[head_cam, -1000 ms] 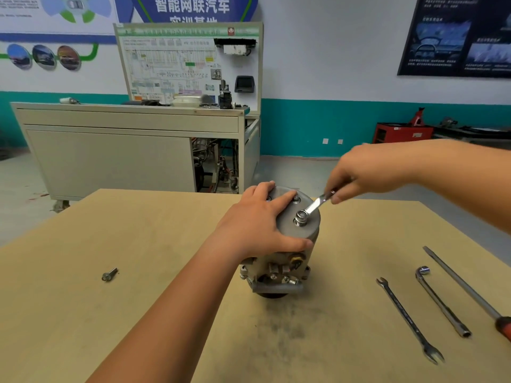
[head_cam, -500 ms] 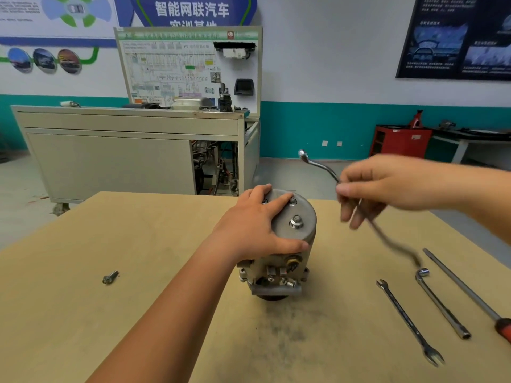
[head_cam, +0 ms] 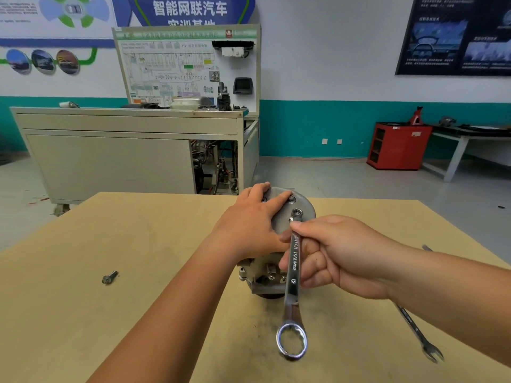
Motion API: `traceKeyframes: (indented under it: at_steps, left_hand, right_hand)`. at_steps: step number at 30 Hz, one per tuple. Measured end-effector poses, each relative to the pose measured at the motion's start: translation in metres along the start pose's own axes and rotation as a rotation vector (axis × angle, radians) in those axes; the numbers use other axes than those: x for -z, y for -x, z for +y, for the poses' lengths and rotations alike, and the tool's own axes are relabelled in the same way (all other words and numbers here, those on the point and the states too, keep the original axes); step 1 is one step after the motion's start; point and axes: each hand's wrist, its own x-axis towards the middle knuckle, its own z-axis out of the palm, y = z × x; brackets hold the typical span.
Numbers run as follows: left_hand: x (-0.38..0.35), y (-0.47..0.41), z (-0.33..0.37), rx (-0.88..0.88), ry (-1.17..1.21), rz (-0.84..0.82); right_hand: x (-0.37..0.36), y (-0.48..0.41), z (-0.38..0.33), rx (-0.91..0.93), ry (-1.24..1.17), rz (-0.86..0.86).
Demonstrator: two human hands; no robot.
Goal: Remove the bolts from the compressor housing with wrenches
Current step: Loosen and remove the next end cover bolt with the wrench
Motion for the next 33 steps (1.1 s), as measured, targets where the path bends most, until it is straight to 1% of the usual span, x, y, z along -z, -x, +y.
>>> traceKeyframes:
  at_steps: [3,5,11,13,15,17,19,20,21,23,27,33]
  left_hand:
    - [0.0,0.0,0.0,-0.004,-0.008,-0.008]
    - [0.0,0.001,0.001,-0.003,0.004,-0.01]
    - [0.0,0.003,0.001,0.017,0.042,-0.003]
    - [-0.001,0.003,0.0,0.008,0.041,0.01]
    - [-0.002,0.002,0.0,0.005,0.034,0.013]
    - [-0.001,0.001,0.001,0.008,0.028,0.005]
    - [-0.001,0.0,0.004,0.008,0.022,-0.005]
    - [-0.001,0.0,0.005,0.006,0.016,-0.01]
    - [-0.001,0.0,0.005,0.005,0.011,-0.013]
    - [-0.001,-0.001,0.005,0.01,0.013,-0.008]
    - [-0.001,-0.001,0.005,0.009,0.008,-0.001]
    - [-0.003,-0.003,0.009,0.009,-0.027,0.004]
  right_hand:
    - [0.001,-0.003,-0.003,-0.01,0.046,-0.018]
    - [0.005,-0.003,-0.007,-0.048,0.102,-0.057]
    - [0.034,0.001,-0.016,-0.165,0.321,-0.138]
    - [0.042,0.003,-0.021,-0.212,0.44,-0.173]
    - [0.052,0.003,-0.036,-0.266,0.671,-0.224]
    - [0.064,-0.002,-0.056,-0.265,0.99,-0.203]
    - [0.076,-0.012,-0.074,-0.175,1.301,-0.071]
    - [0.081,-0.018,-0.079,-0.102,1.424,-0.005]
    - [0.085,-0.024,-0.081,-0.032,1.499,0.035]
    - [0.093,-0.032,-0.08,0.047,1.507,0.044]
    - [0.107,-0.027,-0.081,0.016,1.312,0.017]
    - [0.112,-0.019,-0.082,-0.013,1.382,0.002]
